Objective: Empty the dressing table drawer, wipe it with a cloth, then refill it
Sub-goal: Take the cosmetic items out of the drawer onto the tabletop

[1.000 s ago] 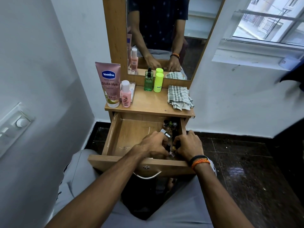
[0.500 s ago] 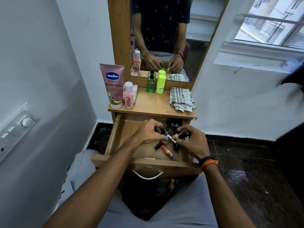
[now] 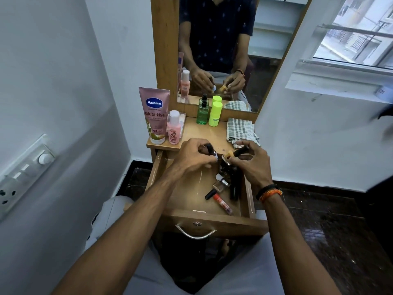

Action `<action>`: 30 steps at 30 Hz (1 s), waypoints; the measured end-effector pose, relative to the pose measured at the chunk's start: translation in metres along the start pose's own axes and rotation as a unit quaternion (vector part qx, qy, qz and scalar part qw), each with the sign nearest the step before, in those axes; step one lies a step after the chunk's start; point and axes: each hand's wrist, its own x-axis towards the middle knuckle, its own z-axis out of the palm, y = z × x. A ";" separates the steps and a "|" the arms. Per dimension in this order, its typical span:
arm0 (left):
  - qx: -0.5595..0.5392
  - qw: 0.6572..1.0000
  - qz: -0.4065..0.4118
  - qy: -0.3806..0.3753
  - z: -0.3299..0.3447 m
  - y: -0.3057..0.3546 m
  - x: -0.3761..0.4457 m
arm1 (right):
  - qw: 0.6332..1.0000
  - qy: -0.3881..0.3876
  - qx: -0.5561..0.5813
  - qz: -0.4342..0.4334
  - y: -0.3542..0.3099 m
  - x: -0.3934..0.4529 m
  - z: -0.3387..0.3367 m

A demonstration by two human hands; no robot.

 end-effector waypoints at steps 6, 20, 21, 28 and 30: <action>0.059 0.993 0.014 0.100 -0.007 0.001 0.031 | 0.998 -0.007 -0.053 -0.037 -0.012 0.051 0.017; 0.163 0.969 0.023 0.183 -0.002 -0.012 0.069 | 0.992 -0.065 -0.098 -0.040 -0.003 0.123 0.052; 0.167 0.968 0.020 0.186 -0.002 -0.013 0.073 | 0.994 -0.064 -0.086 -0.036 -0.002 0.124 0.052; 0.184 0.961 0.009 0.206 0.006 -0.017 0.089 | 0.996 -0.042 -0.070 -0.036 0.002 0.127 0.054; 0.188 0.959 0.001 0.213 0.007 -0.015 0.092 | 0.995 -0.035 -0.083 -0.043 0.003 0.128 0.056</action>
